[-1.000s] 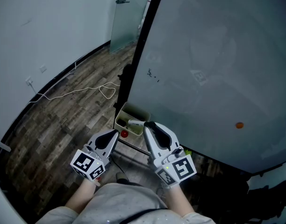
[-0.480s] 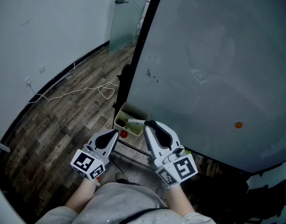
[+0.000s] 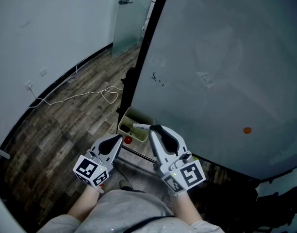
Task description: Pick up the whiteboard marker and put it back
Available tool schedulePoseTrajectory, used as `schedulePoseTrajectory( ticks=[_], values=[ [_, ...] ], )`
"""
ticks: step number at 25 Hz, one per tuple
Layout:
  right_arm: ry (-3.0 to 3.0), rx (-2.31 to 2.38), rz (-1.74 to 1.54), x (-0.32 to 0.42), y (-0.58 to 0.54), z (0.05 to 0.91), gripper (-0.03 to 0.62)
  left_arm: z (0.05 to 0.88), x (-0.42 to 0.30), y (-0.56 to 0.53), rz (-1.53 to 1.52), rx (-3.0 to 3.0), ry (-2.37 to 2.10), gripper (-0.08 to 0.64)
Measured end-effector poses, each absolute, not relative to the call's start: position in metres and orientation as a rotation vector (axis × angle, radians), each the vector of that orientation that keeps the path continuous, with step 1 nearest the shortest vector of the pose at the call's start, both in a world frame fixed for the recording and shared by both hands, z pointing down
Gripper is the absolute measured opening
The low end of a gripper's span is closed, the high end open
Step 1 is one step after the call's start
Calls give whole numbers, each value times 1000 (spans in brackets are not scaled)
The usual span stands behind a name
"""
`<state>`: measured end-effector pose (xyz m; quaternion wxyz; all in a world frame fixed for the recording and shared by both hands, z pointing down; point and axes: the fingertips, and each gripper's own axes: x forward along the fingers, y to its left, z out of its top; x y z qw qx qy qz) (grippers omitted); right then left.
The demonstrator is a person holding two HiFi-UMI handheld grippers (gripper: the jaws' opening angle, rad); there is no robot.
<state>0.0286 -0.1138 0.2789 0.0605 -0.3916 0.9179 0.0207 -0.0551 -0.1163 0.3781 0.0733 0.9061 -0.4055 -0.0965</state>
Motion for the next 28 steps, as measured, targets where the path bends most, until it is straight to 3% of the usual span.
schedulePoseTrajectory(
  ticks=[28],
  values=[
    [2820, -1180, -80, 32, -128, 320, 81, 408, -56, -123, -214, 2649, -1245, 15]
  ],
)
